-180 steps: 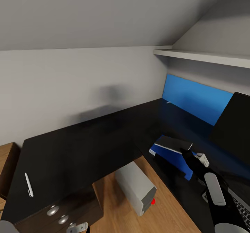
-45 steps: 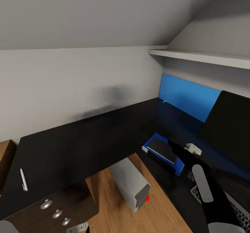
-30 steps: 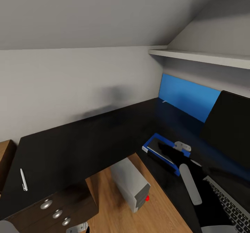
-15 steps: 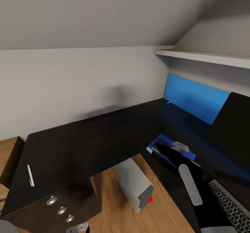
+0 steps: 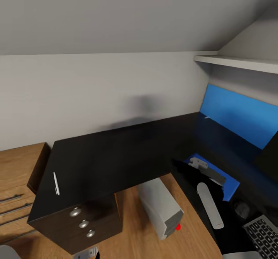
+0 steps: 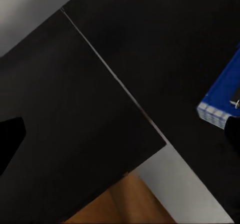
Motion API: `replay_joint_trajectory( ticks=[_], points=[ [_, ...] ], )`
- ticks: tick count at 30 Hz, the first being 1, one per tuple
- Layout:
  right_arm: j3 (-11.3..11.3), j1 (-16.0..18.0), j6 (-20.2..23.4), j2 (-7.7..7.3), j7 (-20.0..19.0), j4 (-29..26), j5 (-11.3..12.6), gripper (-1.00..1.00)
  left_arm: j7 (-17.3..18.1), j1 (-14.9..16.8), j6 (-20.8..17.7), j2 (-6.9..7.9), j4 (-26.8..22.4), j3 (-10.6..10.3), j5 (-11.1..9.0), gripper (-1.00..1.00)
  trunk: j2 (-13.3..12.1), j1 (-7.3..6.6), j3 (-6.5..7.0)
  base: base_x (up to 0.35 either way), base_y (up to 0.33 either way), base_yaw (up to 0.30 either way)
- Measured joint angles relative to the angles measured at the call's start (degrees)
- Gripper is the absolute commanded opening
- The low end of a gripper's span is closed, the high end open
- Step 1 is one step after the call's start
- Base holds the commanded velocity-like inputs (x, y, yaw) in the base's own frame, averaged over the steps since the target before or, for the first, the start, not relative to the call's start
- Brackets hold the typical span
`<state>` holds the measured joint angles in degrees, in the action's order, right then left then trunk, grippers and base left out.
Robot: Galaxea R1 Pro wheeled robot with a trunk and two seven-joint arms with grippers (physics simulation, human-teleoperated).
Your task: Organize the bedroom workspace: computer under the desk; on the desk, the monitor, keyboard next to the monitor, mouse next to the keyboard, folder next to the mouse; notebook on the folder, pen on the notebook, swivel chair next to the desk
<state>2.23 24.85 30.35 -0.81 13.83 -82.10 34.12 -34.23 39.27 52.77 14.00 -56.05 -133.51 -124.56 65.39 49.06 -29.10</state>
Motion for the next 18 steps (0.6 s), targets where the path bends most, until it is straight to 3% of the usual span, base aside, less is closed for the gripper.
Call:
replay_joint_trajectory(
  ticks=[18],
  points=[
    [1.1, 0.0, -0.3, 0.0, 0.0, 0.3, -0.3, 1.0, 0.0, 0.0, 0.0, 0.0, 0.0, 0.0, 0.0, 1.0, 0.0, 0.0, 0.0, 0.0, 0.0, 0.281]
  ],
)
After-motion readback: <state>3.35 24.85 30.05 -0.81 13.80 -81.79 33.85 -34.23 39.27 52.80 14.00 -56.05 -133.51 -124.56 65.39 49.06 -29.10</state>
